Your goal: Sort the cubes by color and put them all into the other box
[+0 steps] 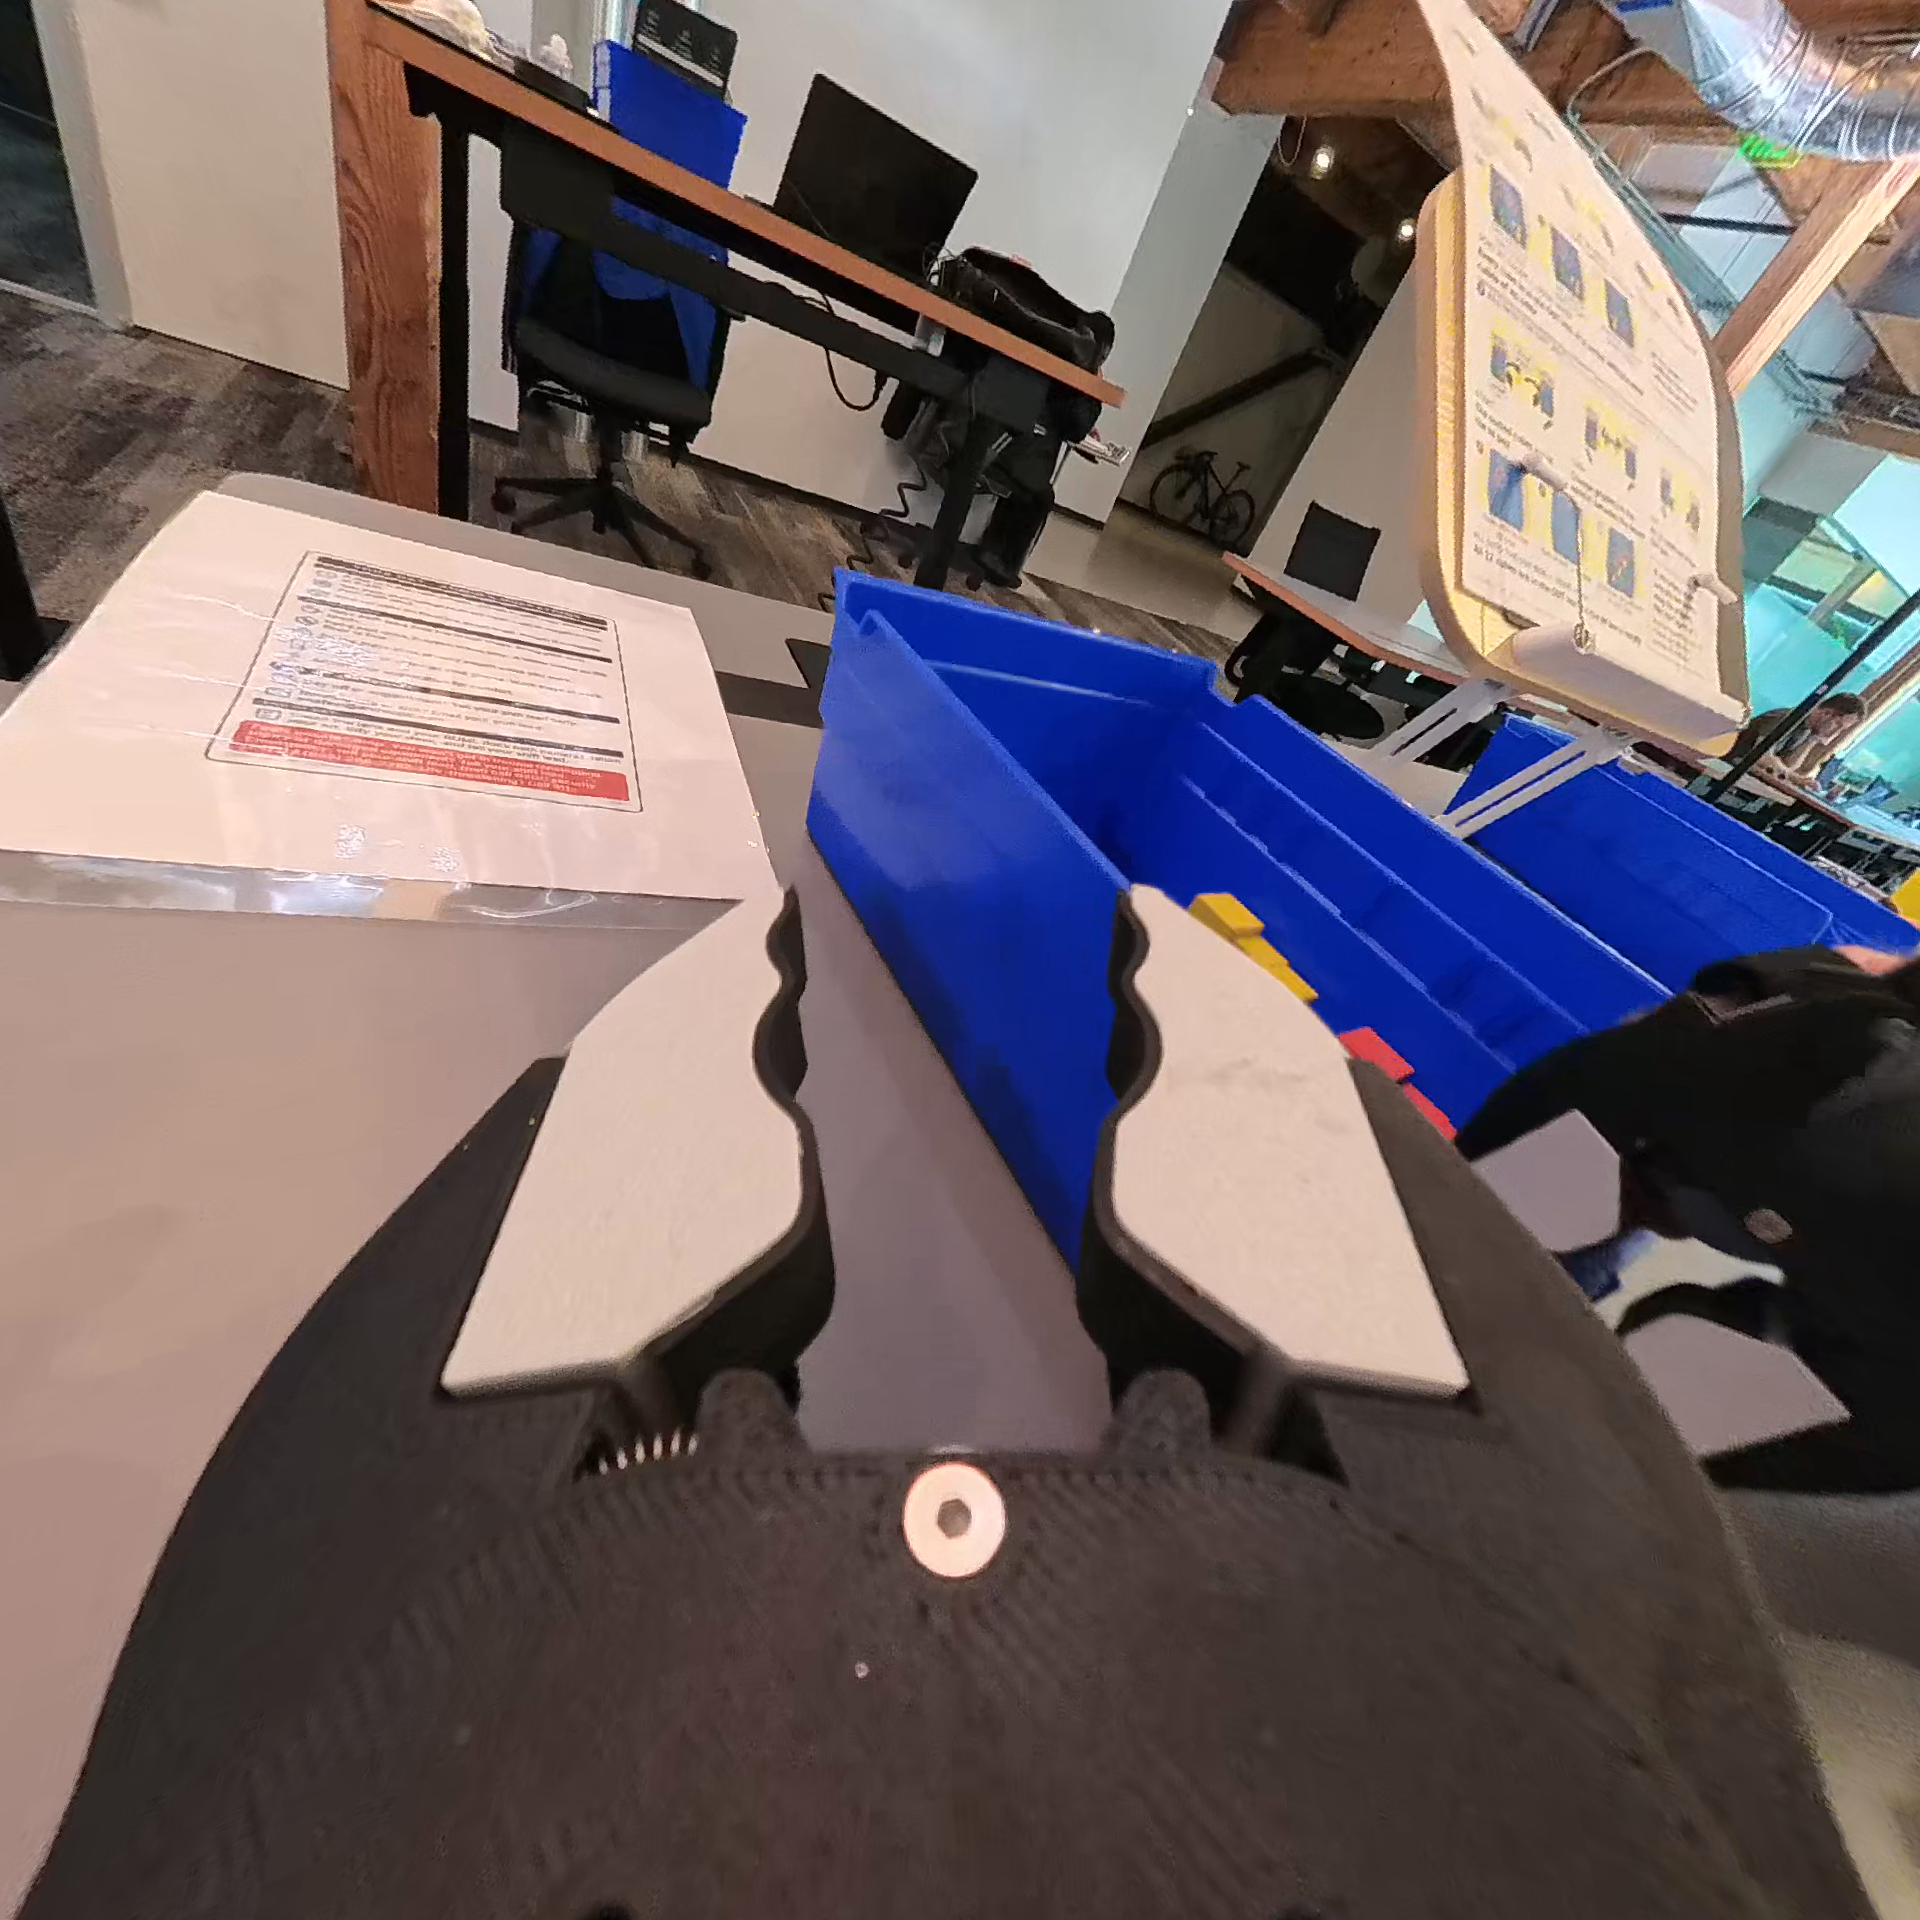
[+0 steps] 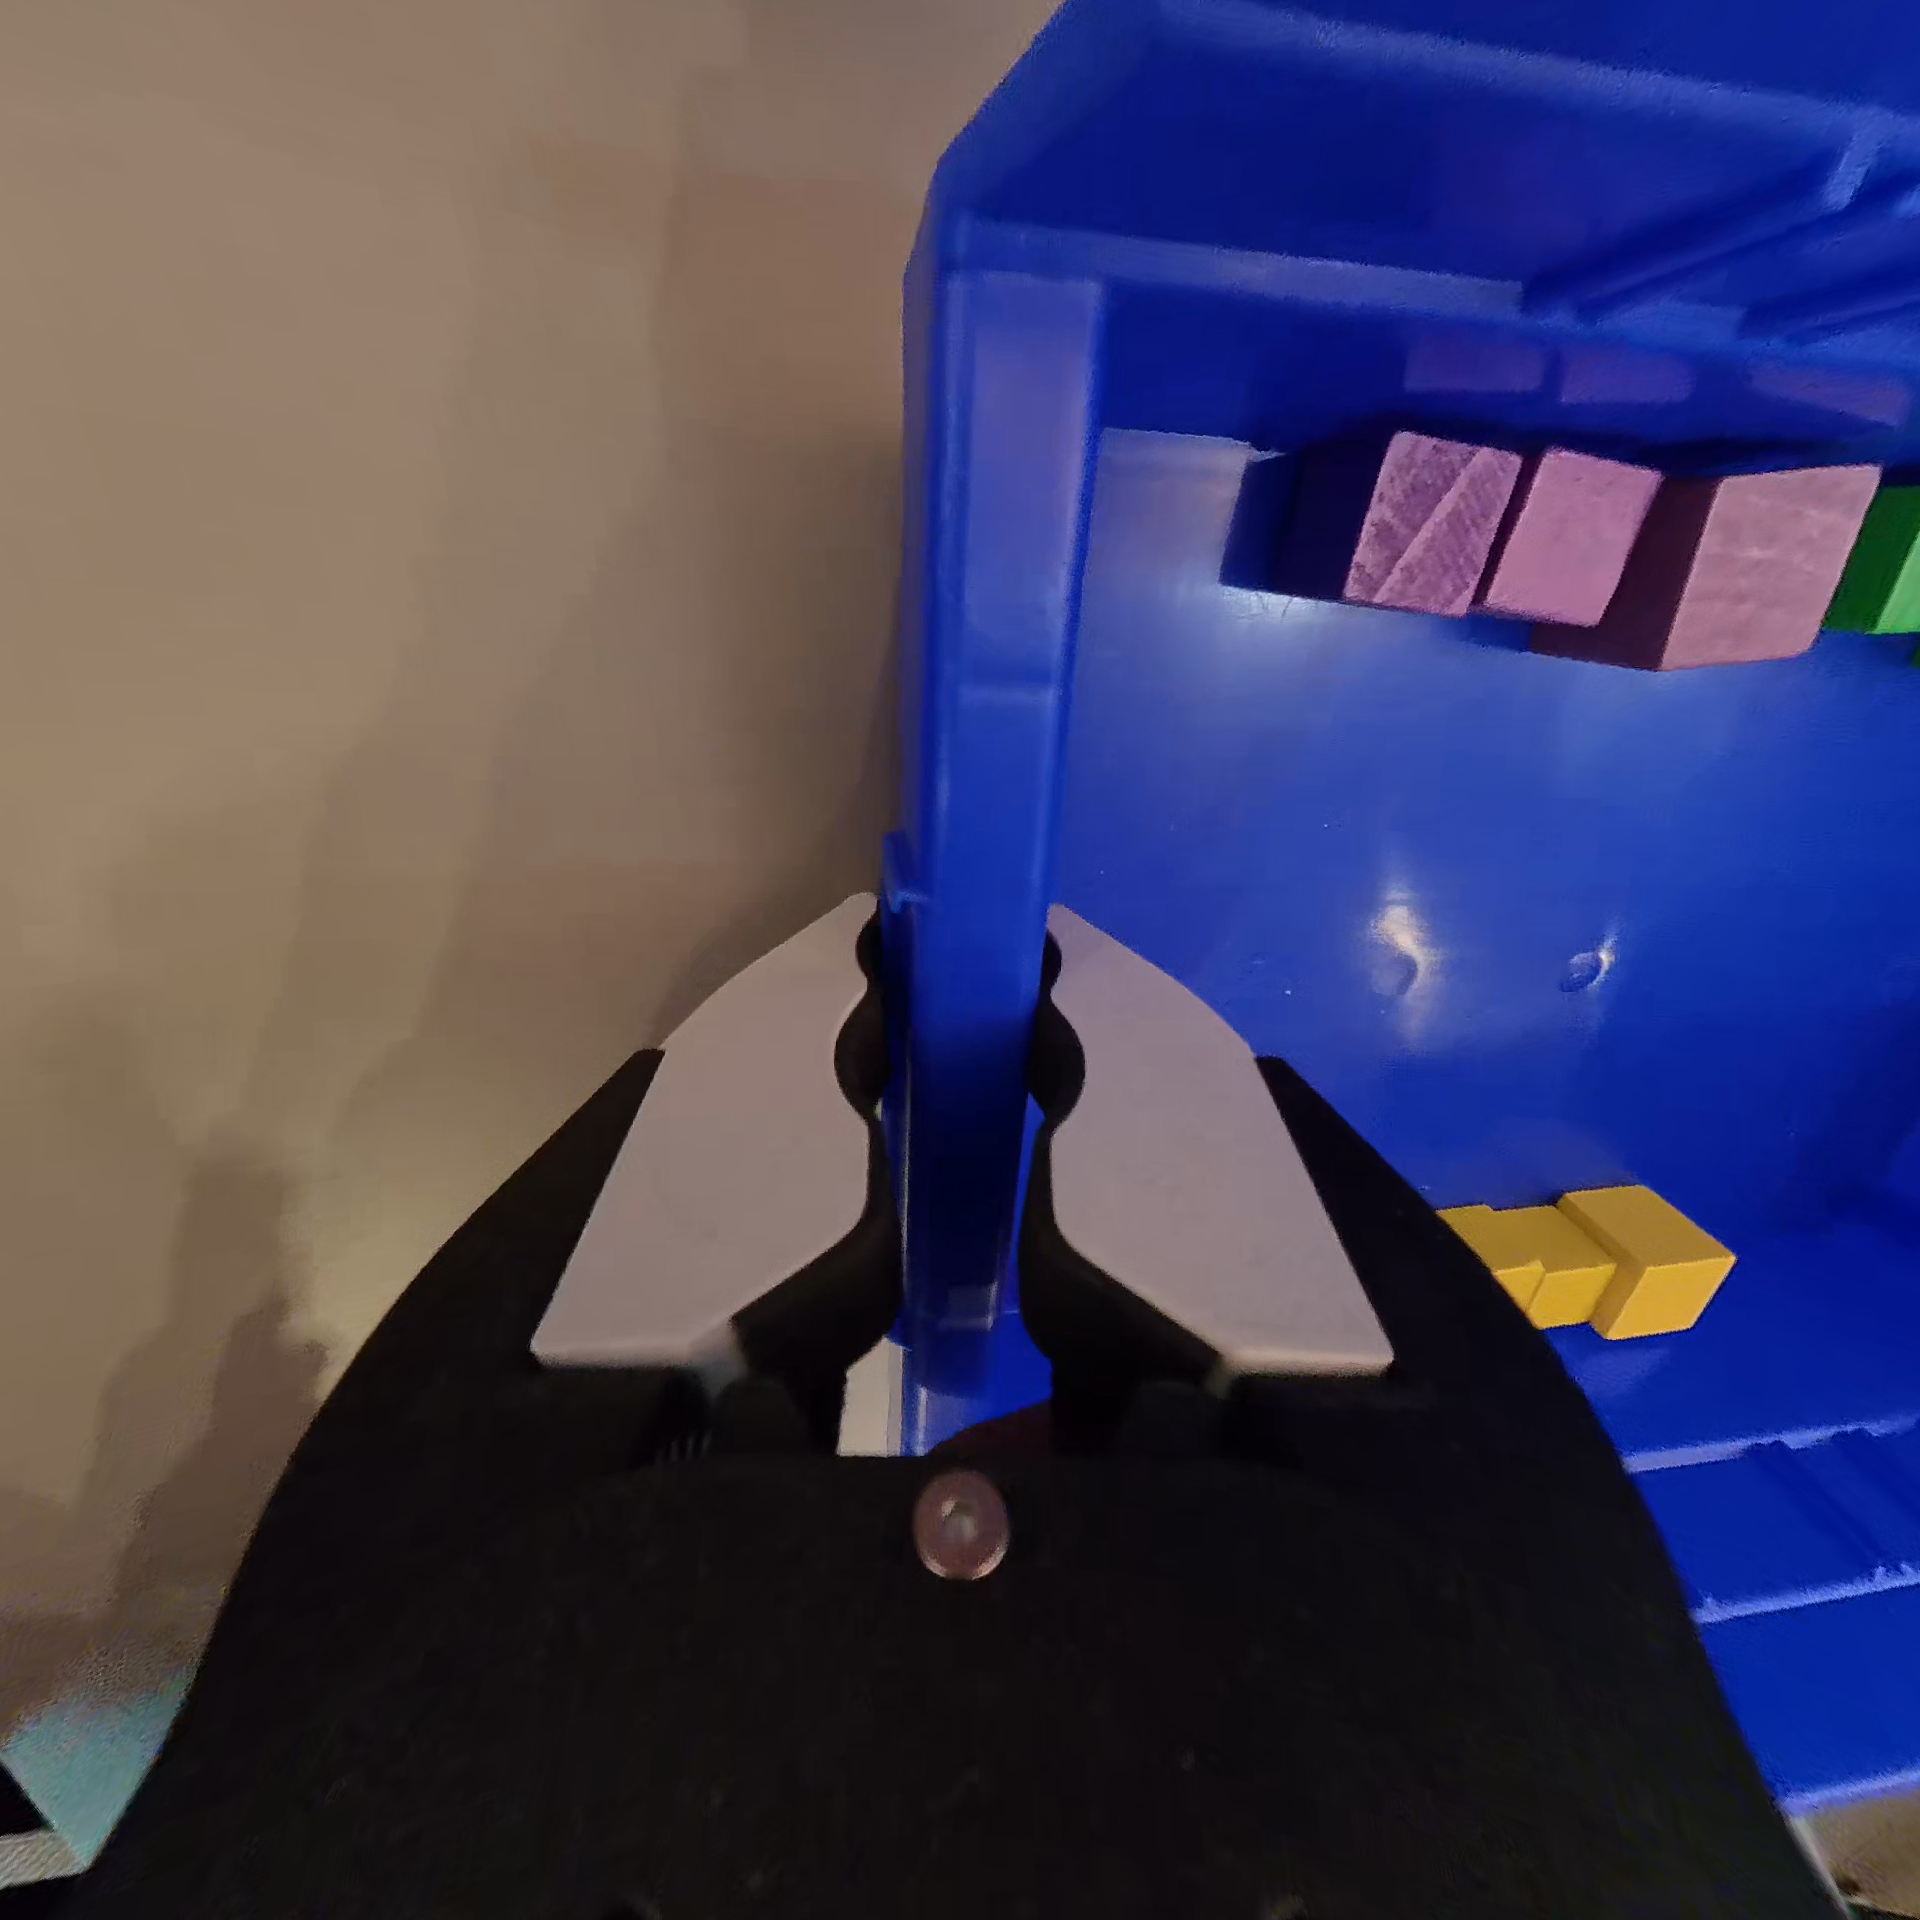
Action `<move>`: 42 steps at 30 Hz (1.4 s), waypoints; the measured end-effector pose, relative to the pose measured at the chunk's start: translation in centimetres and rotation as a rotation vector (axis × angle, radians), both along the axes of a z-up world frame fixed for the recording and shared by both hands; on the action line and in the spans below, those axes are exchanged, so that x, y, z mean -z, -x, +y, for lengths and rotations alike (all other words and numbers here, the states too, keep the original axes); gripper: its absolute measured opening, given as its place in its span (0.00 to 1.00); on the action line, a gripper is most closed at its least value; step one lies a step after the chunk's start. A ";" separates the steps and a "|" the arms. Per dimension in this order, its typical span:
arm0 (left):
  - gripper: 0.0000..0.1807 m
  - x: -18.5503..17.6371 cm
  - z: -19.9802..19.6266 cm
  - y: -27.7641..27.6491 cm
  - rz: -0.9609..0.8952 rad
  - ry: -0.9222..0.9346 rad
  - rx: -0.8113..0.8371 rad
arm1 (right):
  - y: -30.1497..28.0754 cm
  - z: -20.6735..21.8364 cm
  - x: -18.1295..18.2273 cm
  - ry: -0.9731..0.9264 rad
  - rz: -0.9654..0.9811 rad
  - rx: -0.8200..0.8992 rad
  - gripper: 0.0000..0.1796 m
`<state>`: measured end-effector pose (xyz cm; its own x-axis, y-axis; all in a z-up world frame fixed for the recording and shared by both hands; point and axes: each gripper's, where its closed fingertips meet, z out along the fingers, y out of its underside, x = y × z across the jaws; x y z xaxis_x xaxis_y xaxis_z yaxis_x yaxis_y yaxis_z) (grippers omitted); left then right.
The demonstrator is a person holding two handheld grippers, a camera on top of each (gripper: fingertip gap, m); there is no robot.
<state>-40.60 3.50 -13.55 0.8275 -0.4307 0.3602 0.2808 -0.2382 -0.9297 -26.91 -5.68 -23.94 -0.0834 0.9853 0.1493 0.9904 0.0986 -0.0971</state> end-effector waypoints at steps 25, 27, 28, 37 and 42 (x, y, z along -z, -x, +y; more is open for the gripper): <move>0.32 0.9 0.3 -1.1 0.036 0.023 0.019 | 0.9 11.8 0.0 0.035 -0.006 0.107 0.13; 0.32 0.9 0.3 -1.1 0.038 0.024 0.018 | 0.9 12.2 0.0 0.037 -0.007 0.109 0.13; 0.32 0.9 0.3 -1.1 0.038 0.024 0.020 | 0.9 12.4 0.0 0.039 -0.007 0.111 0.13; 0.32 1.1 0.4 -1.3 0.054 0.030 0.025 | 0.9 12.8 0.1 0.062 -0.009 0.101 0.14; 0.32 0.7 0.2 -1.0 0.053 0.009 0.011 | 1.3 11.6 -1.3 0.025 0.068 0.063 0.32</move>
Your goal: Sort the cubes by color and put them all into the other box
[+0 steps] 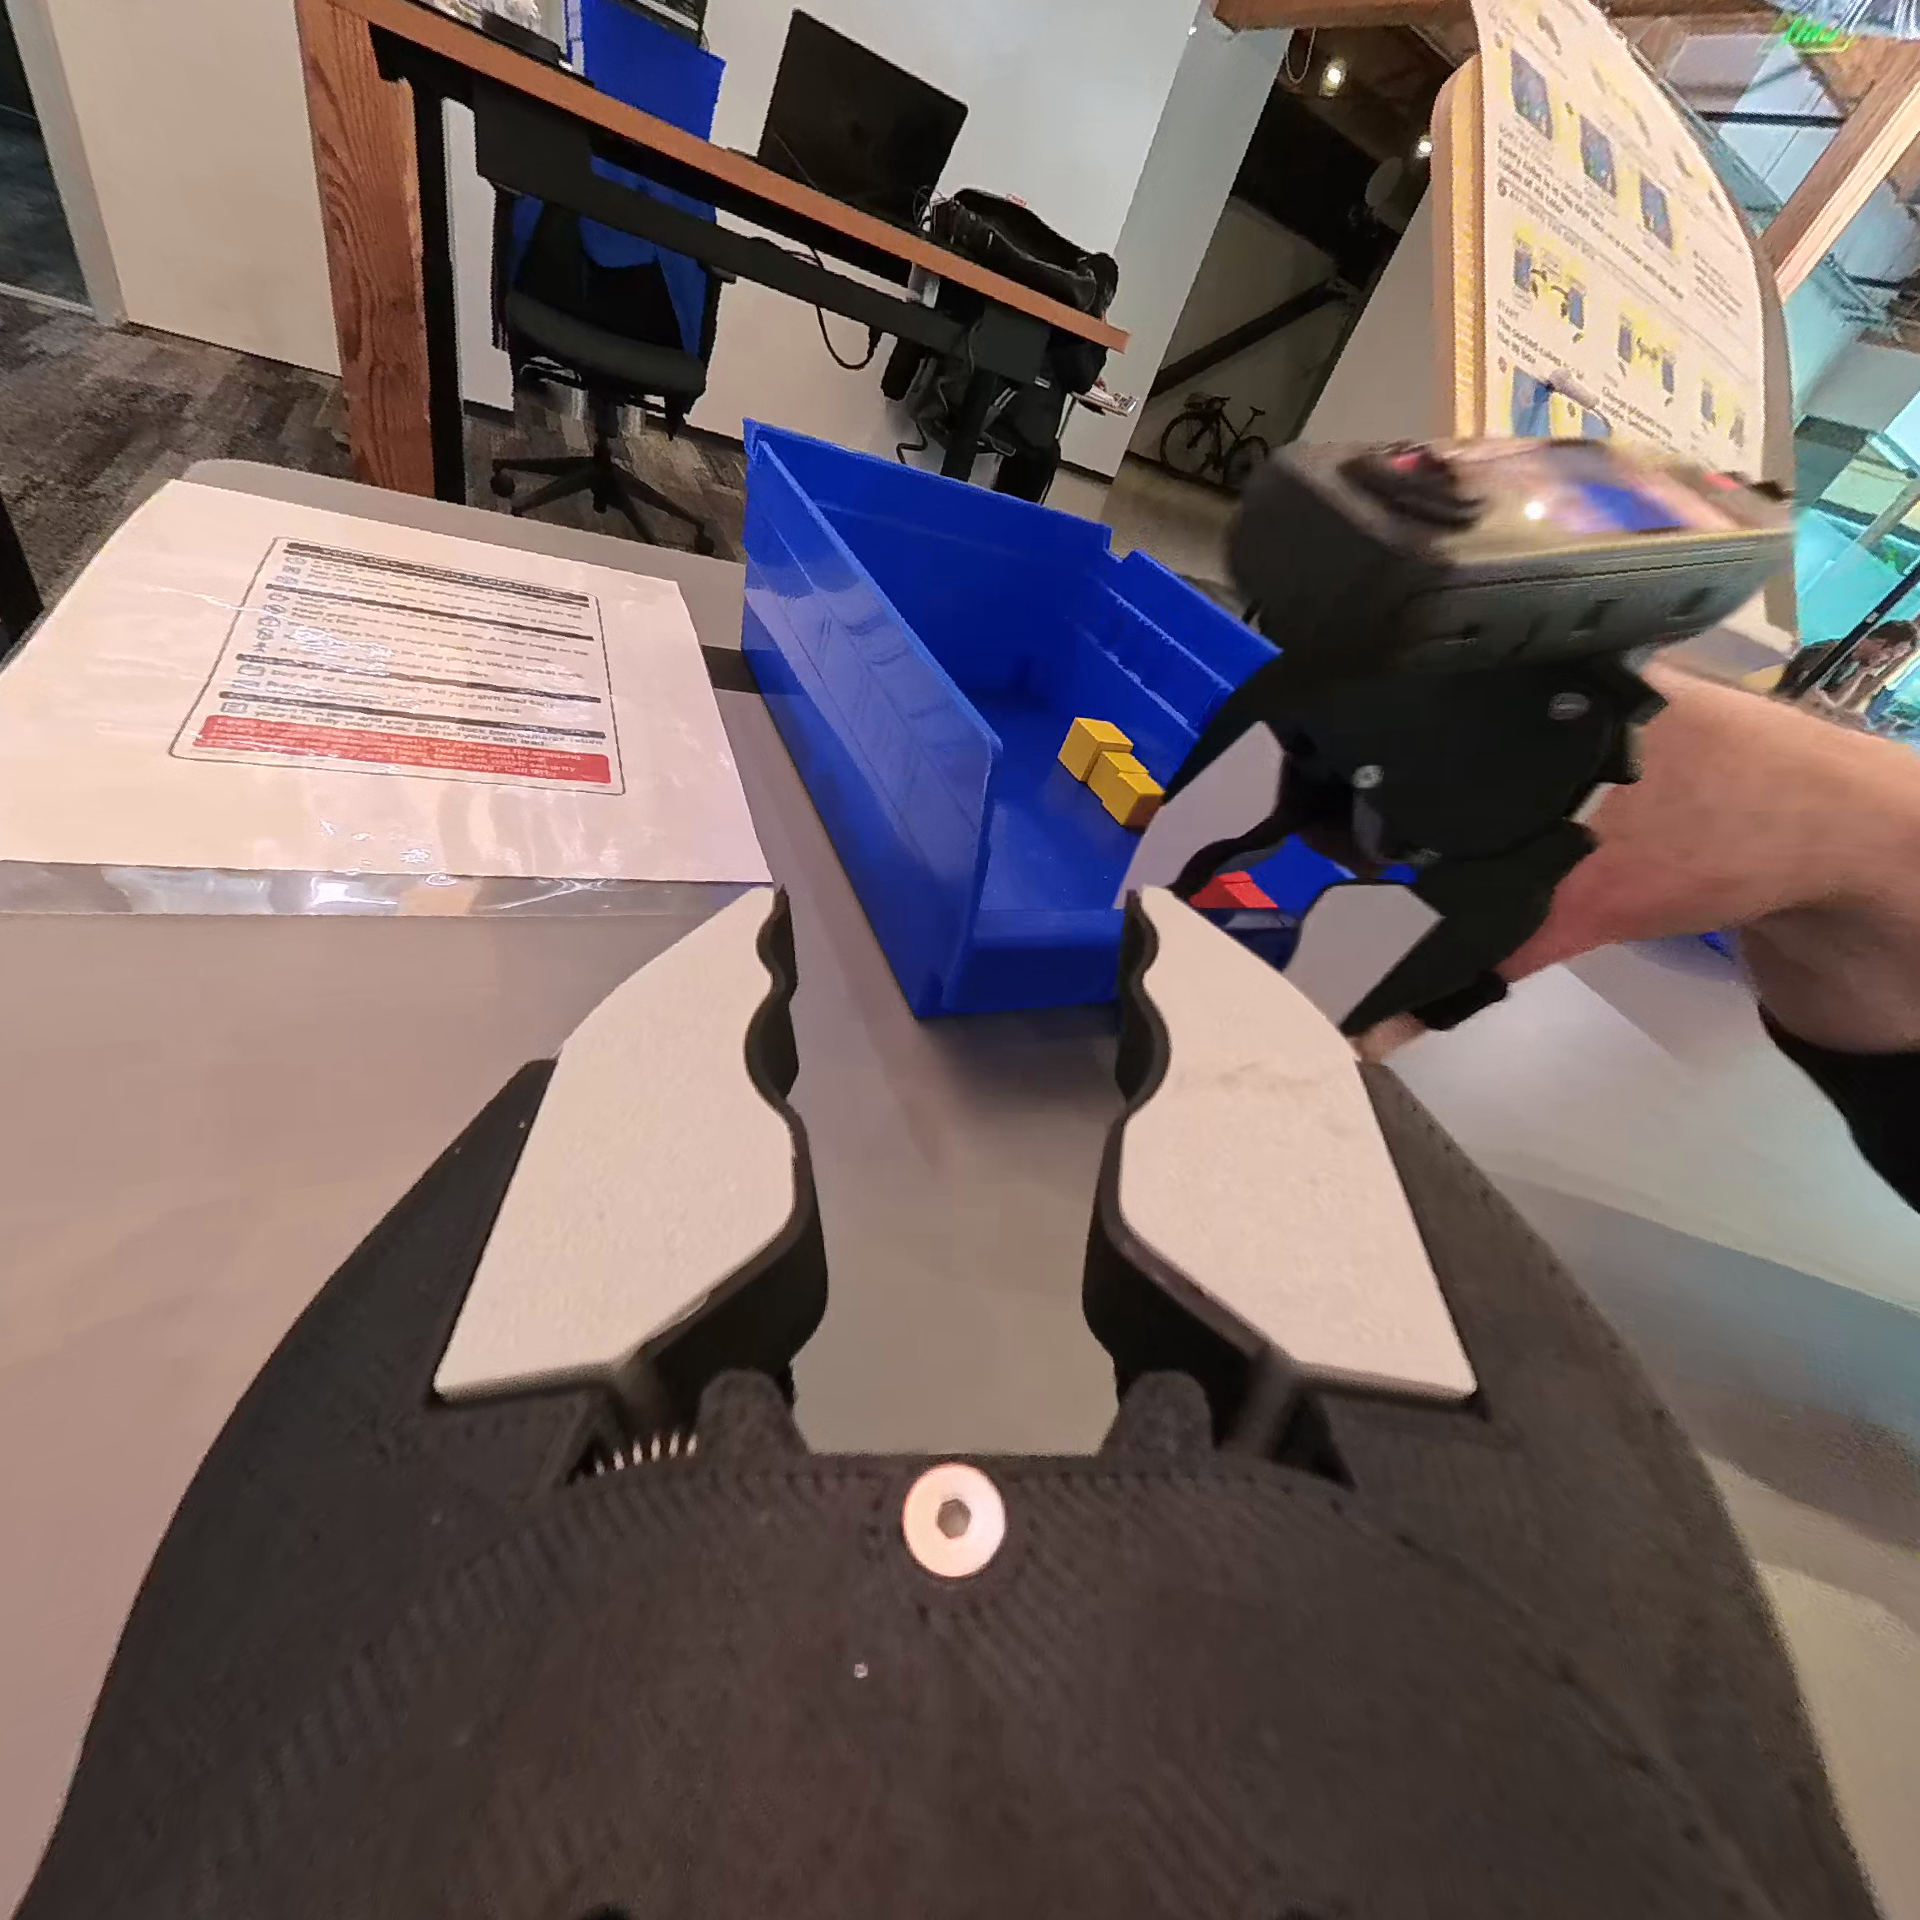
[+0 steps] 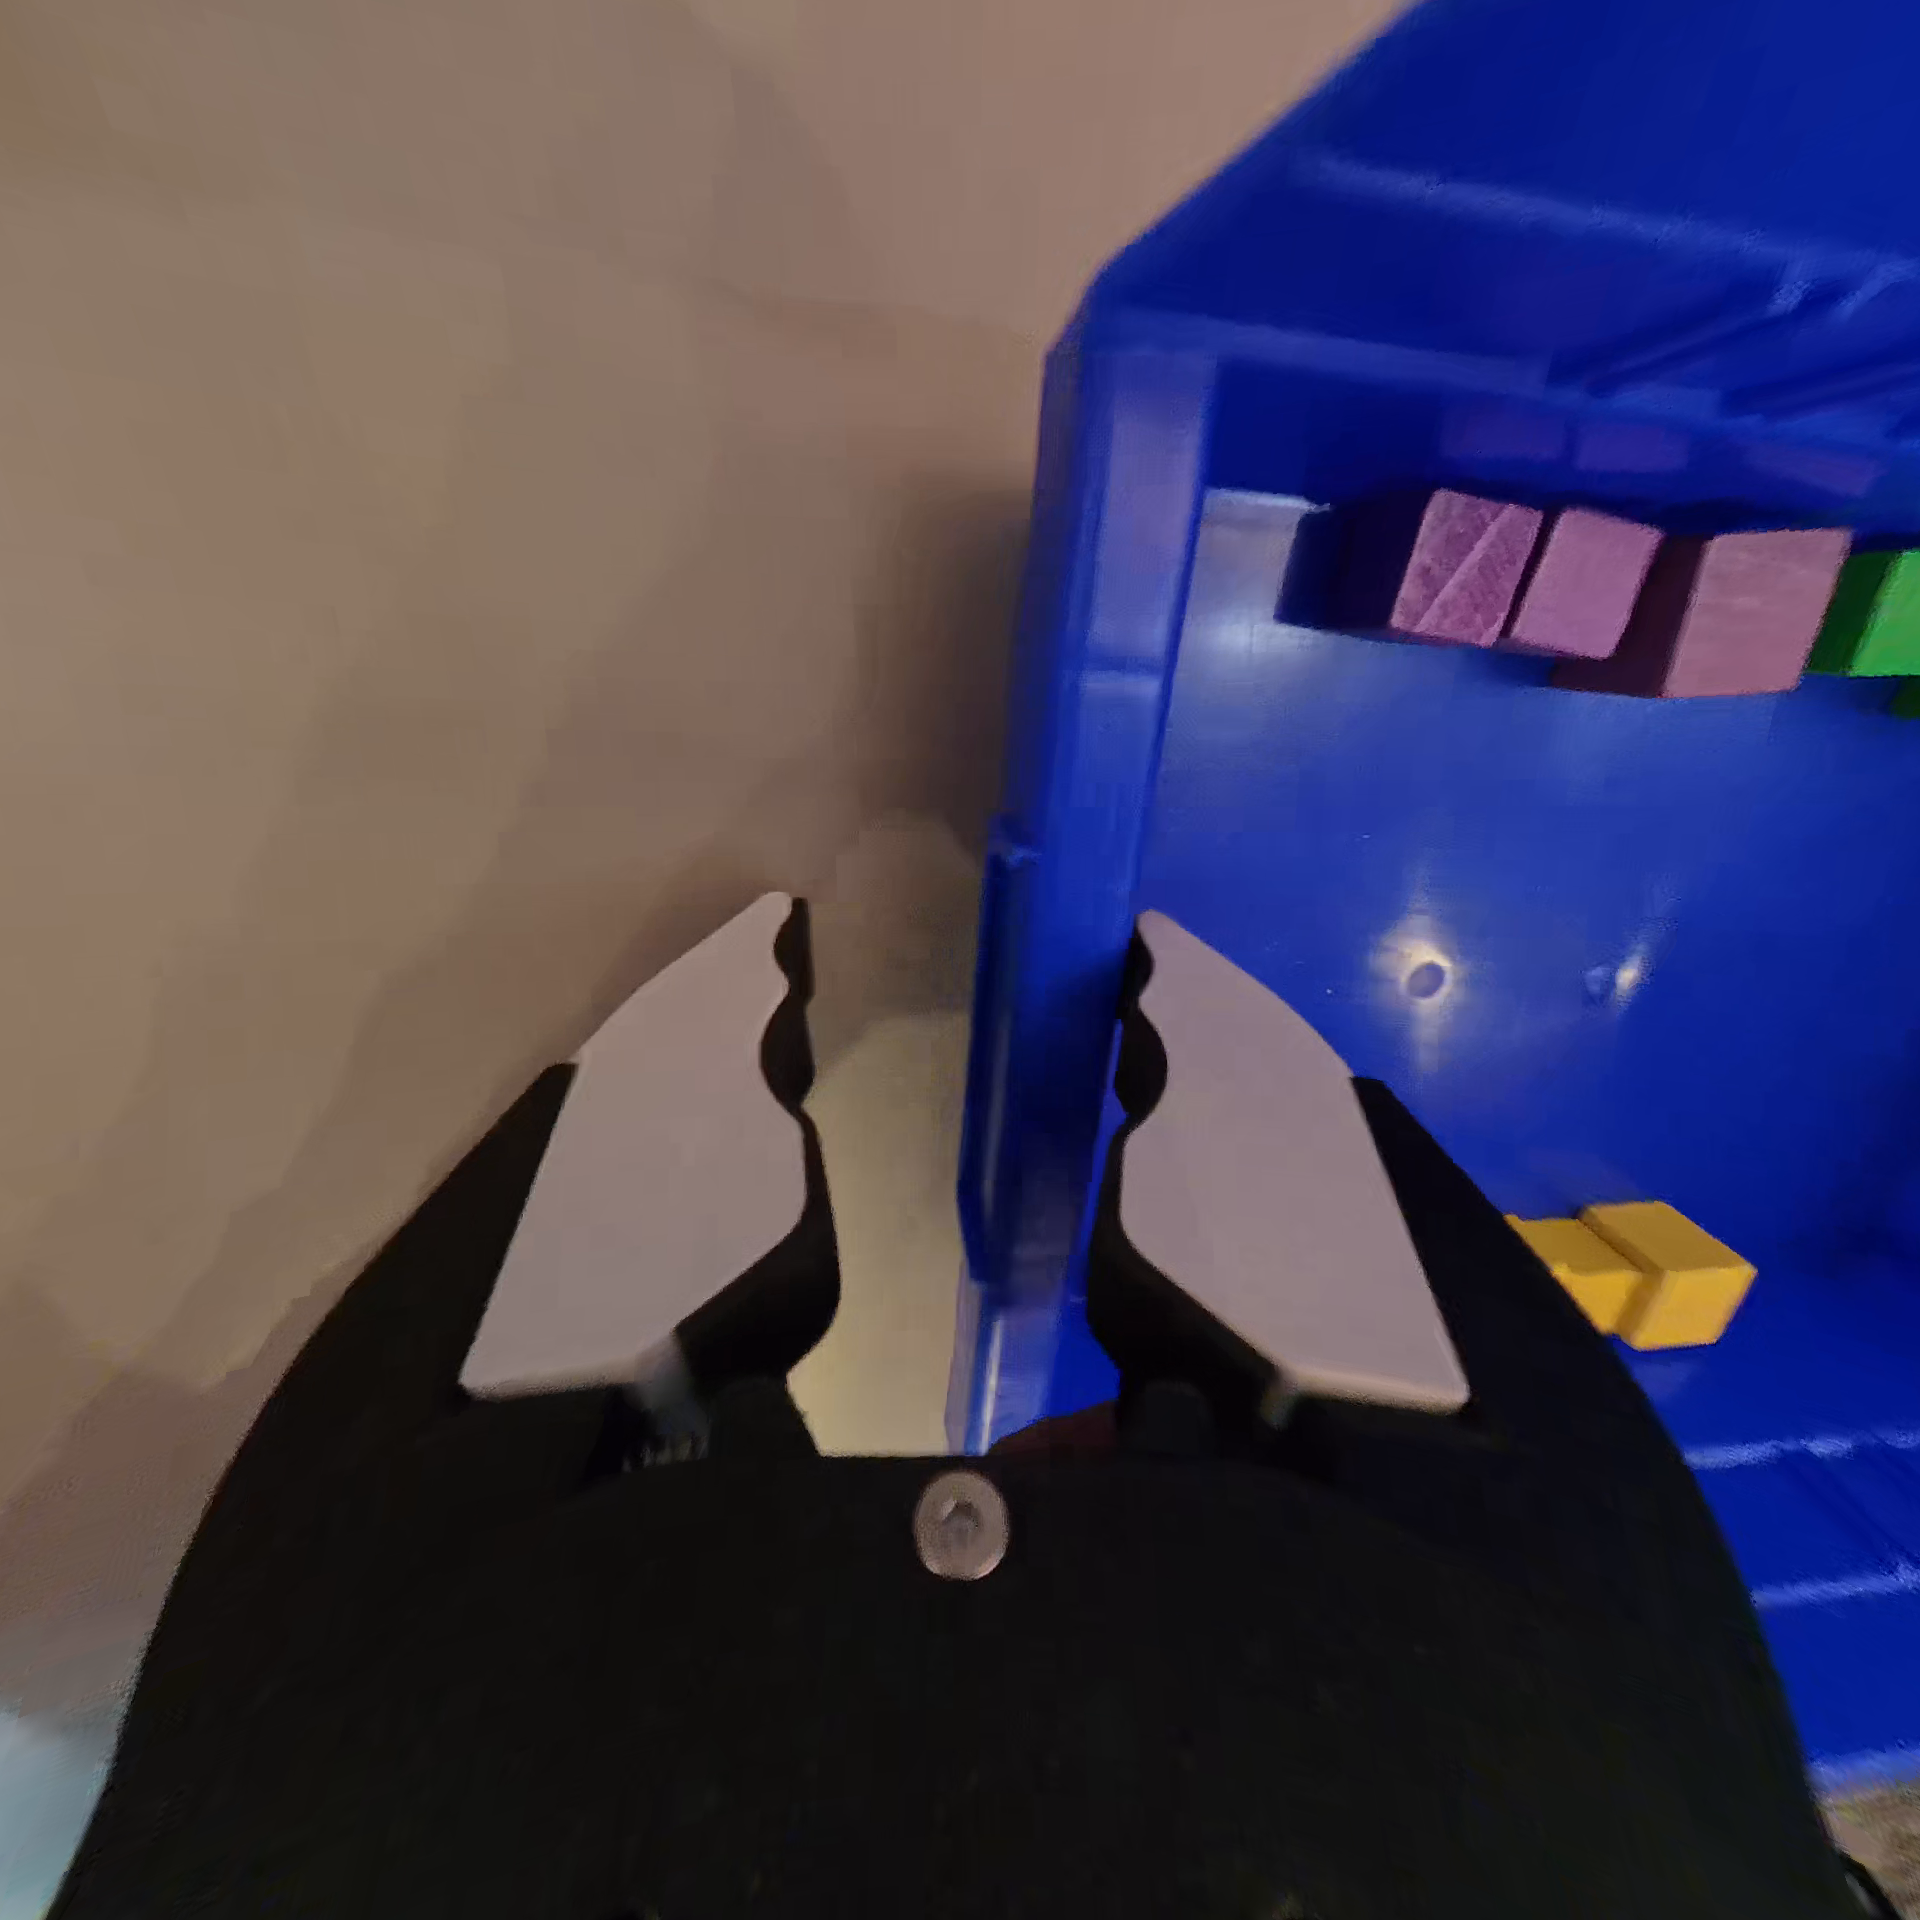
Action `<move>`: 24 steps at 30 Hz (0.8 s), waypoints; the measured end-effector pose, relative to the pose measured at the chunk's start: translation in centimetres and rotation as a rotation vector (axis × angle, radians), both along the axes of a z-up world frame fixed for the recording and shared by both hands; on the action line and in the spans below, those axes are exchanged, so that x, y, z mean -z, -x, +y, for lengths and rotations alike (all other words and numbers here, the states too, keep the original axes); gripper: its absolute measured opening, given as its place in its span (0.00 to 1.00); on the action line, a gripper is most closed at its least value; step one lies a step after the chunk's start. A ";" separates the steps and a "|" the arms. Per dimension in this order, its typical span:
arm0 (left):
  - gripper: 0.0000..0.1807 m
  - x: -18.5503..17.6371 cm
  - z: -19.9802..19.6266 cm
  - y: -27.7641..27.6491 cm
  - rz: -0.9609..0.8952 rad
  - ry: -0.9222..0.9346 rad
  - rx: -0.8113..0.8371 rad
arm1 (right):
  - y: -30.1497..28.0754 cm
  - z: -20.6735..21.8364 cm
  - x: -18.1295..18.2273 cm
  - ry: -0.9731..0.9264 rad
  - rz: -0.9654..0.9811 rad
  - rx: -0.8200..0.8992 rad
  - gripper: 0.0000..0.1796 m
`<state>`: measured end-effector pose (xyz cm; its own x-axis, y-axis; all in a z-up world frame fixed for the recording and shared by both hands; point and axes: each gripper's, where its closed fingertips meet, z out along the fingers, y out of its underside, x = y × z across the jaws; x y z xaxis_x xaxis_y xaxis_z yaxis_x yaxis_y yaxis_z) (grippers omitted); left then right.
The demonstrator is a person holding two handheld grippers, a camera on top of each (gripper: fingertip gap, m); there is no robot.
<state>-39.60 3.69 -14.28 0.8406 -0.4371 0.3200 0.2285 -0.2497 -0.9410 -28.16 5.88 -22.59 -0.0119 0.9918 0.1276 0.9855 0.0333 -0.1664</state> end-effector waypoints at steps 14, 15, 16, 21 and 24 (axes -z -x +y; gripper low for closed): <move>0.32 -2.1 -2.9 -2.7 0.028 -0.085 -0.002 | -6.7 -8.8 -8.7 -0.284 0.406 -0.136 0.35; 0.31 -2.2 -3.3 -3.5 0.035 -0.093 0.007 | -8.1 -9.1 -8.5 -0.277 0.421 -0.119 0.35; 0.31 -2.3 -3.7 -4.3 0.039 -0.098 0.017 | -9.4 -9.3 -8.2 -0.269 0.436 -0.099 0.35; 0.30 -2.8 -5.4 -10.3 0.109 -0.142 0.103 | -16.2 -8.3 -7.0 -0.345 0.495 -0.019 0.32; 0.29 -3.1 -6.1 -15.4 0.174 -0.174 0.177 | -19.7 -7.9 -6.3 -0.367 0.519 0.028 0.30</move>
